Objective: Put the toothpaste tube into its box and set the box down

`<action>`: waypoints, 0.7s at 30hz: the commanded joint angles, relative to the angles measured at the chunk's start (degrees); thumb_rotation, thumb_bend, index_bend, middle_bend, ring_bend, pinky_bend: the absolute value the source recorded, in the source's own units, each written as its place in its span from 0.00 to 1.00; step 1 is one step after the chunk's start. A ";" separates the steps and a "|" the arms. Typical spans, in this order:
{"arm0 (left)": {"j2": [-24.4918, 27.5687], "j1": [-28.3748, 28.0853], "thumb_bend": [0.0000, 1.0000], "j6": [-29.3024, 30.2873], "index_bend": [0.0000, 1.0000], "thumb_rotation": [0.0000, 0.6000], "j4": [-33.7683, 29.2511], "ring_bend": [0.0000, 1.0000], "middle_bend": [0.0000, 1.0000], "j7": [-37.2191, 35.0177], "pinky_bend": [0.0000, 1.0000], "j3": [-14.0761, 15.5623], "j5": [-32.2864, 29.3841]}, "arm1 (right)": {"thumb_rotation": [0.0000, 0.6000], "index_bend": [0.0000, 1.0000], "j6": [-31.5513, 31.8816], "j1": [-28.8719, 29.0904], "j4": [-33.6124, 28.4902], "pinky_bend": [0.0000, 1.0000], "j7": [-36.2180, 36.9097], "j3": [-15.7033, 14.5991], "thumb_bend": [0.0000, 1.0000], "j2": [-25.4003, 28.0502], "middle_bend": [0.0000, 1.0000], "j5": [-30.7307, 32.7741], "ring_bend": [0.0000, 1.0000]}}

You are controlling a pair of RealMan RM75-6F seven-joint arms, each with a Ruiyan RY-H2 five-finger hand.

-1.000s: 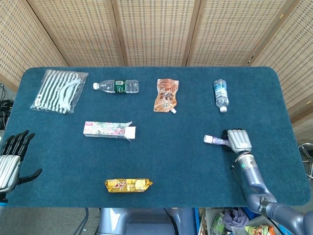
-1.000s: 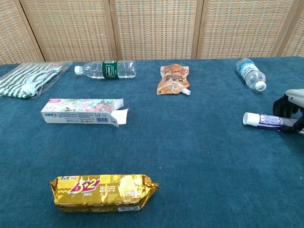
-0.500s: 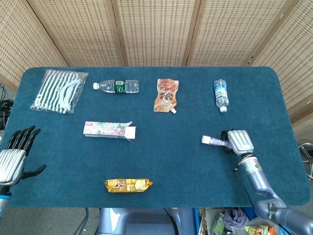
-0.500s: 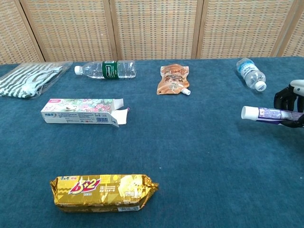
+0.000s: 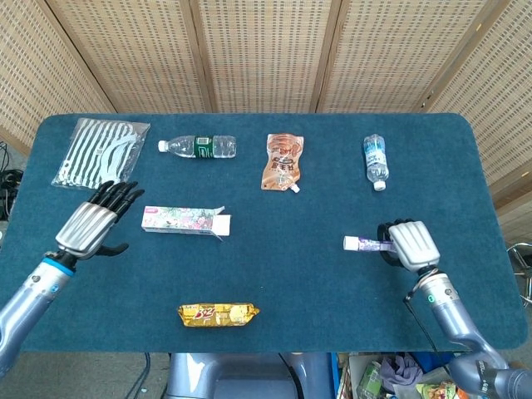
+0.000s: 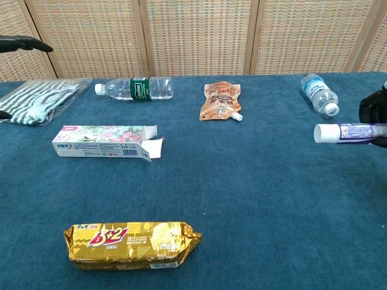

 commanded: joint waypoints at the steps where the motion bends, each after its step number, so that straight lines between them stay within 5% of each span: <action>1: -6.31 -5.61 0.21 -6.02 0.00 1.00 6.71 0.00 0.00 -2.02 0.00 -0.47 0.58 | 1.00 0.61 0.41 -0.25 -1.15 0.46 -1.63 -0.34 0.55 0.96 0.64 0.14 0.47; 21: -25.47 -15.43 0.21 -17.51 0.00 1.00 31.41 0.00 0.00 -3.69 0.00 1.33 -4.74 | 1.00 0.61 0.18 -0.61 -2.16 0.46 -4.93 -0.35 0.55 3.19 0.64 3.64 0.47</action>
